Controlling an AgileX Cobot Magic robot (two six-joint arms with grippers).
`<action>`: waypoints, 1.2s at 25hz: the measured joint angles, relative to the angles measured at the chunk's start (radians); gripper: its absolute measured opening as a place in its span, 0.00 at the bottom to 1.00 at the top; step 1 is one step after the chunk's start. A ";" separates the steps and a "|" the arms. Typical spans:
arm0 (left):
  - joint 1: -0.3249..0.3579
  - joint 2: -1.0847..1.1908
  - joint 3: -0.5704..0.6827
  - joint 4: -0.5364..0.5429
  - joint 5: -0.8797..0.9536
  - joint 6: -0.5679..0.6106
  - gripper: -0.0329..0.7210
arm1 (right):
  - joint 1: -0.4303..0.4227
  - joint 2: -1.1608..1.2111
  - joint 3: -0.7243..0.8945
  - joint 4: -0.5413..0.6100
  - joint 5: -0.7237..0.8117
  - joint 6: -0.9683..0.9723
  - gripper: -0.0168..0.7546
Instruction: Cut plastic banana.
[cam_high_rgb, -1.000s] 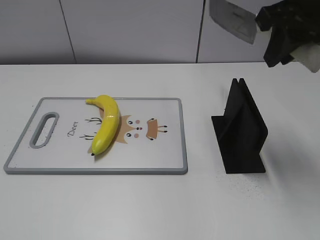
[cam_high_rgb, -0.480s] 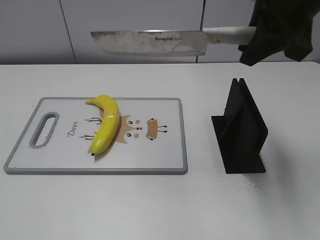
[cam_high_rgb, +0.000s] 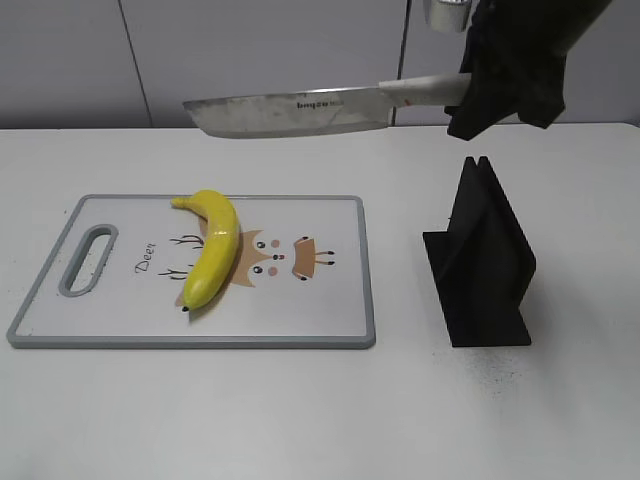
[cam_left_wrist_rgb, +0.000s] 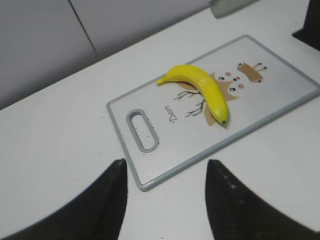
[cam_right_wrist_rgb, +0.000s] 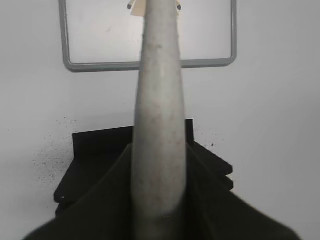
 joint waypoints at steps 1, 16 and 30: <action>0.000 0.051 -0.021 -0.021 0.000 0.047 0.70 | 0.000 0.011 -0.022 0.002 0.001 0.000 0.26; -0.014 0.905 -0.681 -0.194 0.185 0.615 0.70 | 0.029 0.179 -0.187 0.094 -0.005 -0.003 0.26; -0.059 1.287 -0.871 -0.246 0.189 0.844 0.70 | 0.060 0.238 -0.206 0.182 -0.022 -0.056 0.26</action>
